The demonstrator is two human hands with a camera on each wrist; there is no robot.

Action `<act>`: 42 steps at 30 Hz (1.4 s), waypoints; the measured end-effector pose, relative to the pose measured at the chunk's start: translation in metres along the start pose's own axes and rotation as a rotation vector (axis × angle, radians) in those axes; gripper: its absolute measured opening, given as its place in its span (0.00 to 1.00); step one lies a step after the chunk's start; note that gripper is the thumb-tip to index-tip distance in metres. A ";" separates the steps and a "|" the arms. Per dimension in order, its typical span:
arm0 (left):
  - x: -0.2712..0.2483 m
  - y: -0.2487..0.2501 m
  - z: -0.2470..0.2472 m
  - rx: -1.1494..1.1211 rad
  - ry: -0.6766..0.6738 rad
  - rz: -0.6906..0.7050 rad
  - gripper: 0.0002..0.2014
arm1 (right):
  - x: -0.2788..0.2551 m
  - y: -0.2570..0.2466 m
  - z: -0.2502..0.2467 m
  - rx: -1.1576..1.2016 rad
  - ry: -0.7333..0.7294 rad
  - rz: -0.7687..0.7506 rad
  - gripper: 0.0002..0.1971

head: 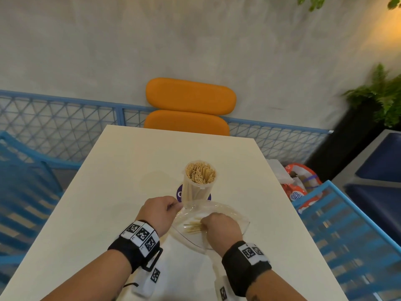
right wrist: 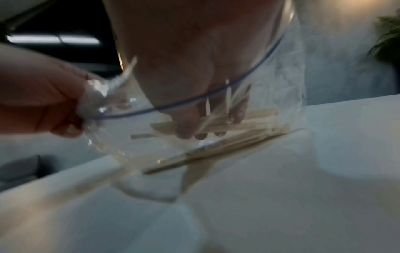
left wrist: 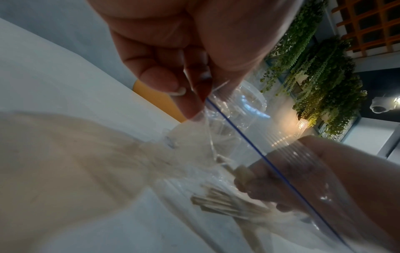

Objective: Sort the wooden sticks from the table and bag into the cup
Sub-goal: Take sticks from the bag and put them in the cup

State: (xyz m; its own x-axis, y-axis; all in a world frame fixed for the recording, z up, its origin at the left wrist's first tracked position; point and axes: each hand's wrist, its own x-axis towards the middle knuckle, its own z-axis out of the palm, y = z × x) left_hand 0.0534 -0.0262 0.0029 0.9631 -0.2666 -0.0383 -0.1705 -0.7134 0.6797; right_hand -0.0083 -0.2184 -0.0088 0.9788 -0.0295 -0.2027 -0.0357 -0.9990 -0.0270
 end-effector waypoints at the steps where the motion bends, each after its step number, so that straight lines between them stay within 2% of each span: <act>1: 0.000 0.000 0.000 -0.003 0.002 -0.002 0.14 | -0.003 0.001 -0.001 0.043 0.026 0.002 0.14; 11: -0.002 0.002 -0.001 0.002 0.003 -0.003 0.14 | -0.025 0.007 -0.022 0.698 0.354 -0.036 0.10; 16: -0.003 0.004 -0.001 -0.021 -0.001 -0.017 0.15 | -0.030 0.003 -0.034 0.886 0.340 -0.032 0.07; 19: -0.004 0.005 -0.002 -0.034 -0.005 -0.018 0.15 | -0.029 0.004 -0.058 1.043 0.383 -0.014 0.09; 22: -0.004 0.005 -0.002 -0.029 -0.016 -0.024 0.15 | -0.020 0.008 -0.095 1.140 0.529 -0.042 0.09; 25: -0.003 0.006 -0.003 -0.019 -0.020 -0.029 0.15 | -0.007 0.009 -0.131 1.284 0.685 -0.036 0.04; 28: -0.002 0.006 -0.004 -0.034 -0.014 -0.030 0.15 | 0.013 0.007 -0.148 1.261 0.812 -0.017 0.04; 31: -0.002 0.006 -0.004 -0.040 -0.012 -0.025 0.14 | 0.036 0.003 -0.144 1.191 0.852 0.027 0.07; 36: -0.002 0.004 -0.003 -0.019 -0.011 0.005 0.15 | 0.058 -0.004 -0.117 1.047 0.810 0.117 0.04; 42: -0.001 0.001 -0.004 -0.042 -0.023 -0.032 0.14 | 0.069 -0.001 -0.084 0.766 0.712 0.148 0.11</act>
State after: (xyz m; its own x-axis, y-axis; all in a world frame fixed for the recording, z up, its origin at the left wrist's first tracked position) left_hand 0.0528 -0.0241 0.0071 0.9627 -0.2594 -0.0771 -0.1302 -0.6938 0.7082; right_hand 0.0764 -0.2227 0.0597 0.8381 -0.4102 0.3596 -0.0392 -0.7028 -0.7103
